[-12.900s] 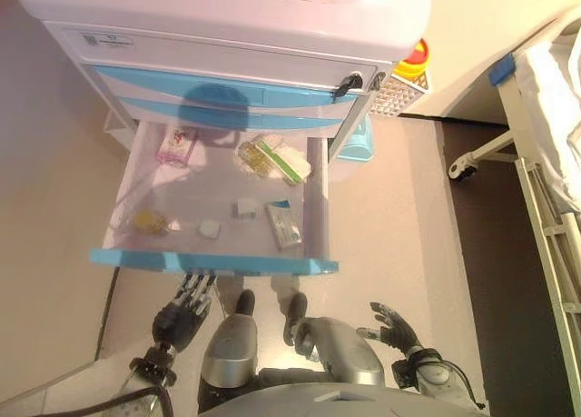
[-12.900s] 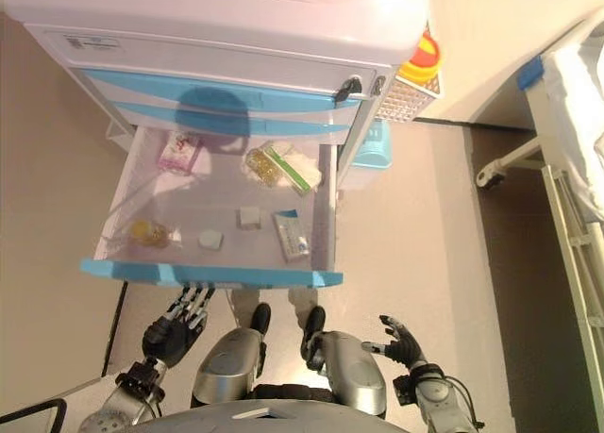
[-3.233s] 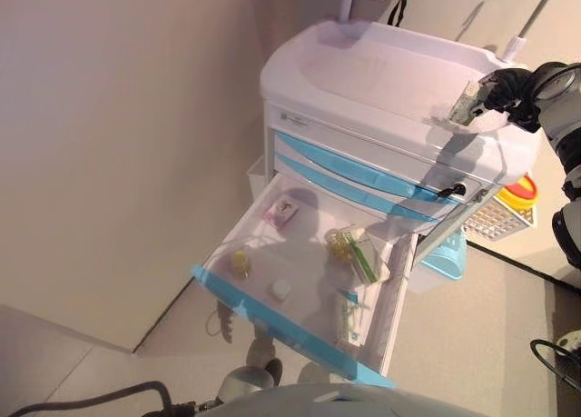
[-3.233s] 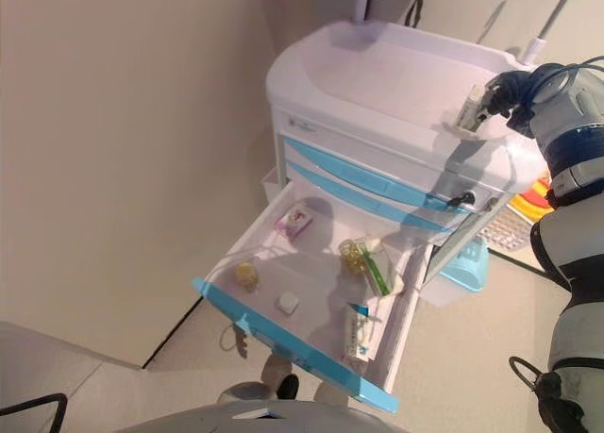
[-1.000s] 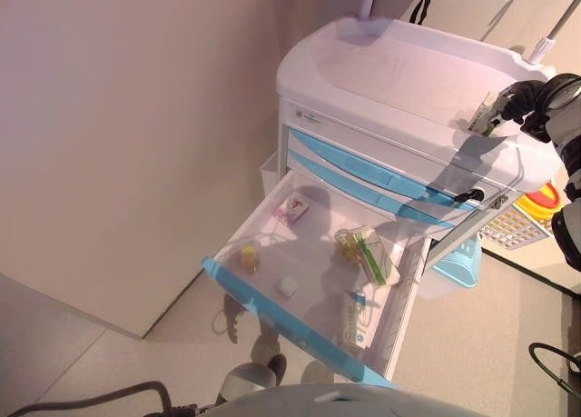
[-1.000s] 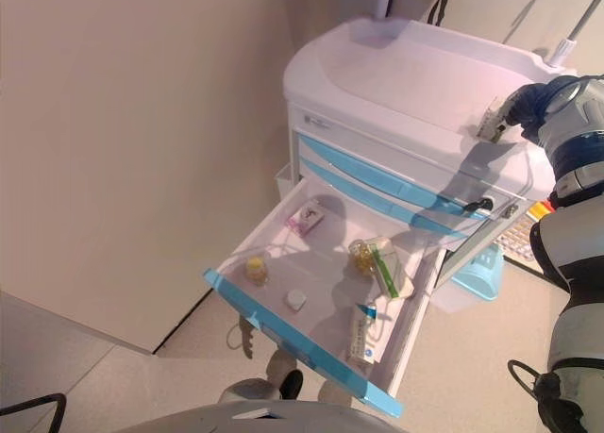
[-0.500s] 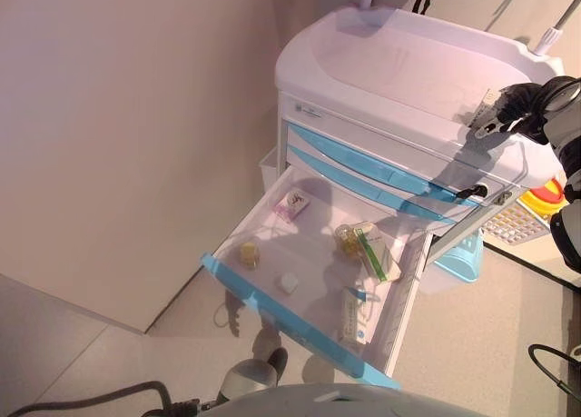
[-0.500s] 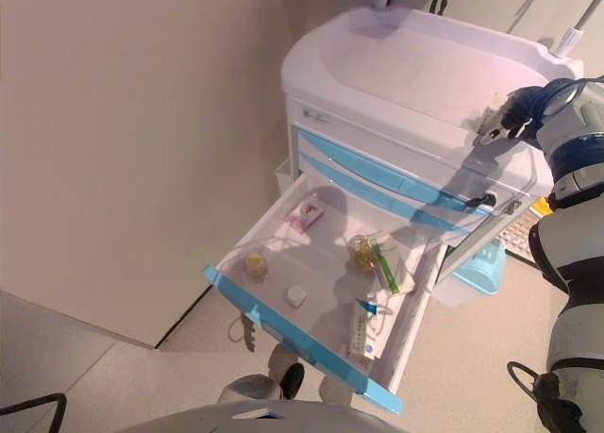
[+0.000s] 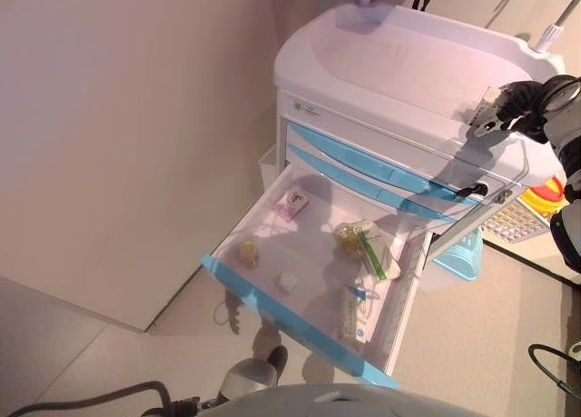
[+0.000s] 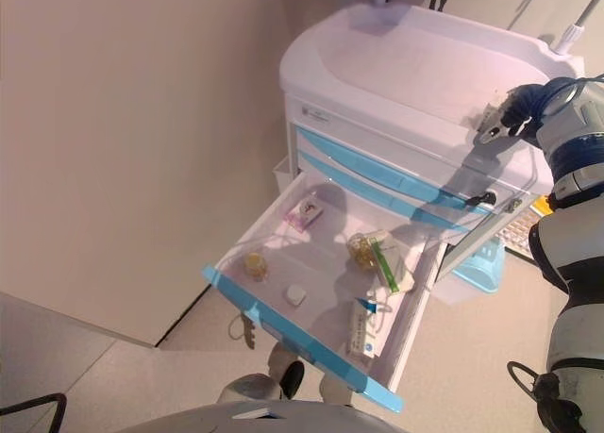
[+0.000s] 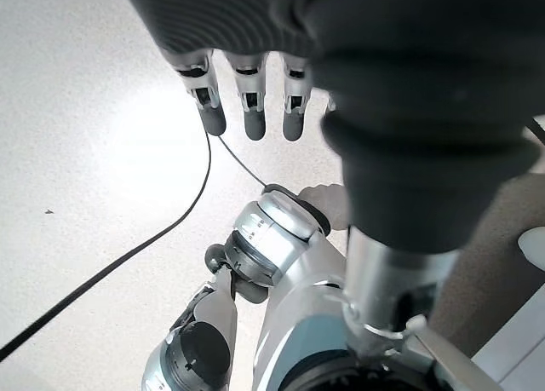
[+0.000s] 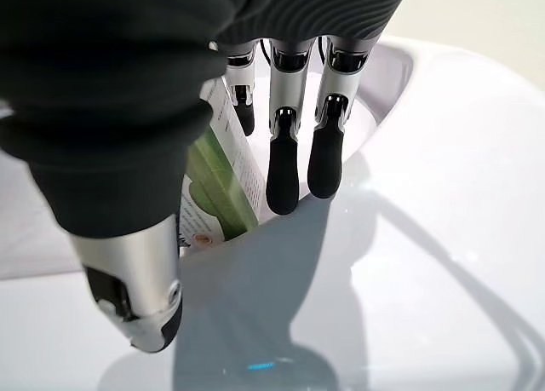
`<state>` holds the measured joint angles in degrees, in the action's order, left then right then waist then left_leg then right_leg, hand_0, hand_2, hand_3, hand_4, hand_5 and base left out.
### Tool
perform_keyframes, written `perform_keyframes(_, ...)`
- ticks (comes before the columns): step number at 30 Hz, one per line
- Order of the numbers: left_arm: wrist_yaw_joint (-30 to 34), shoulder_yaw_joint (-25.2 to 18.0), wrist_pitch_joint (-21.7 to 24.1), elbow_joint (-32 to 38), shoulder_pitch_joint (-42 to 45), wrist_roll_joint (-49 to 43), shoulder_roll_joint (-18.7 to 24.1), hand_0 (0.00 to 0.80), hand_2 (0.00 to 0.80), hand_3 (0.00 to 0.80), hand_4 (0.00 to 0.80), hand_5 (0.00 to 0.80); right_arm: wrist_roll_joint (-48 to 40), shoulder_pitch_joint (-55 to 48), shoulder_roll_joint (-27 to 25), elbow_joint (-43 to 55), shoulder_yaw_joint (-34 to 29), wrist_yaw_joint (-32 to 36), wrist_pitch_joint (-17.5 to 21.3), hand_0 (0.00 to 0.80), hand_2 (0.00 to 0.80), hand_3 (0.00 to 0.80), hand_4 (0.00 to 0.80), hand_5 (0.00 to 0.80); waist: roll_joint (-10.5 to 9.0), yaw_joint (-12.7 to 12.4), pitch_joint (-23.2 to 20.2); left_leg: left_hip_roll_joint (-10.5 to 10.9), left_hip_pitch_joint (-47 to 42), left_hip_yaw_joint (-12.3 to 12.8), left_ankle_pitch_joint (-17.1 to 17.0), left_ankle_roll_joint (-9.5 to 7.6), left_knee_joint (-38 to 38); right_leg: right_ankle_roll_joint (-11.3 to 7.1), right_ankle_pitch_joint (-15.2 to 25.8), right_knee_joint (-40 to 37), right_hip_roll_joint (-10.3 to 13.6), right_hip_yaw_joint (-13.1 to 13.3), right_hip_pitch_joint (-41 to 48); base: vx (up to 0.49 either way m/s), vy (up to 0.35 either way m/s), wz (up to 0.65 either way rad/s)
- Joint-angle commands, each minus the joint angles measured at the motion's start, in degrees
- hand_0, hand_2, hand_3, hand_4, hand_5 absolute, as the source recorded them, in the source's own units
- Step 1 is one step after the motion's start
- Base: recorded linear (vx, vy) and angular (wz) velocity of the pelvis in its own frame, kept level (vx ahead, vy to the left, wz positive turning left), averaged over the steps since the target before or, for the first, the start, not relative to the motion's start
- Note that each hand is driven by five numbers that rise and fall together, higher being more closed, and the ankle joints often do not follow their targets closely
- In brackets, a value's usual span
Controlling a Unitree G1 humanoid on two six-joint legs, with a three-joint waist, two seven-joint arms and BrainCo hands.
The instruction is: Open the drawer and pick up the medicine
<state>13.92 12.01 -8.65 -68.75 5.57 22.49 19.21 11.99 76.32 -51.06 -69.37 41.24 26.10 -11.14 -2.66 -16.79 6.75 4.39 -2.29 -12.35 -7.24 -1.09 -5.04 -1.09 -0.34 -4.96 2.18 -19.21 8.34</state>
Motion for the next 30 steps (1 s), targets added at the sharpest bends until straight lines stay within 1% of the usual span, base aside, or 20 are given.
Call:
perform_keyframes(1, 0.7, 2.6, 0.1, -0.8, -0.4, -0.4, 3.0, 0.0, 0.0, 0.0, 0.0, 0.0, -2.5, 5.2, -2.9, 2.7, 5.1, -4.0, 1.4, 0.0, 0.0, 0.0, 0.0, 0.0, -2.53, -0.7, 0.0, -0.5, -2.5, 2.2, 5.6, 0.92, 1.7, -1.33, 0.5, 4.8, 3.0, 2.7, -1.9, 0.0, 0.0, 0.0)
perform_keyframes(4, 0.8, 2.5, 0.2, -0.8, -0.4, -0.4, 3.1, 0.0, 0.0, 0.0, 0.0, 0.0, -3.6, 6.0, -3.7, 3.4, 5.1, -6.0, 1.9, 0.0, 0.0, 0.0, 0.0, 0.0, -2.62, -0.2, -0.2, -0.6, -2.7, 2.8, 5.8, 0.91, 1.6, -1.37, 0.5, 4.8, 3.0, 3.2, -1.9, -0.03, -0.007, -0.06)
perform_keyframes(7, 0.8, 2.5, 0.1, -0.5, -0.5, -0.5, 3.2, 0.0, 0.0, 0.0, 0.0, 0.0, -3.8, 7.0, -4.5, 4.3, 5.8, -8.0, 1.7, 0.0, 0.0, 0.0, 0.0, 0.0, -2.7, 0.3, -0.4, -0.5, -2.9, 3.3, 6.0, 0.78, 1.6, -1.47, 0.6, 4.9, 3.1, 3.7, -1.9, -0.047, -0.008, -0.11)
perform_keyframes(13, 0.7, 2.3, -0.4, -0.9, -1.4, -0.5, 3.2, 0.0, 0.0, 0.0, 0.0, 0.0, -7.5, 9.0, -5.9, 5.8, 6.7, -11.7, 1.9, 0.0, 0.0, 0.0, 0.0, 0.0, -2.94, 1.6, -1.2, -0.7, -3.3, 4.7, 6.3, 0.68, 1.3, -1.88, 0.8, 5.0, 3.3, 4.7, -2.1, -0.06, -0.028, -0.08)
perform_keyframes(21, 1.2, 1.7, -2.2, -1.7, -2.4, -2.5, 4.0, 0.0, 0.0, 0.0, 0.0, 0.0, -15.9, 11.0, -9.0, 9.0, 6.0, -15.4, 3.6, 0.0, 0.0, 0.0, 0.0, 0.0, -3.05, 4.3, -3.0, -1.0, -3.5, 7.9, 7.1, 0.61, 1.6, -2.26, 1.0, 5.1, 3.3, 6.6, -2.8, -0.066, -0.042, -0.18)
perform_keyframes(24, 1.6, 1.5, -2.7, -1.9, -2.7, -3.8, 4.1, 0.0, 0.0, 0.0, 0.0, 0.0, -19.3, 9.9, -11.2, 11.8, 3.9, -17.9, 3.3, 0.0, 0.0, 0.0, 0.0, 0.0, -2.97, 5.8, -3.7, -1.1, -3.7, 9.4, 7.6, 0.56, 1.8, -2.35, 1.2, 5.0, 3.3, 7.6, -3.0, -0.062, -0.053, -0.23)
perform_keyframes(27, 2.0, 1.7, -2.9, -2.0, -2.9, -4.9, 4.1, 0.0, 0.0, 0.0, 0.0, 0.0, -20.9, 7.7, -13.0, 13.5, 1.3, -20.6, 2.6, 0.0, 0.0, 0.0, 0.0, 0.0, -2.85, 6.8, -4.0, -1.1, -3.7, 10.3, 7.9, 0.52, 1.9, -2.47, 1.4, 4.8, 3.1, 8.5, -3.3, -0.054, -0.05, -0.25)
perform_keyframes(30, 2.4, 2.0, -2.3, -1.8, -2.8, -5.3, 3.8, 0.0, 0.0, 0.0, 0.0, 0.0, -27.2, 0.3, -14.8, 18.1, -6.6, -24.0, 2.6, 0.0, 0.0, 0.0, 0.0, 0.0, -2.31, 8.3, -4.3, -1.2, -3.7, 11.5, 8.2, 0.55, 2.0, -2.57, 1.5, 4.6, 2.8, 9.6, -3.7, -0.065, -0.033, -0.22)
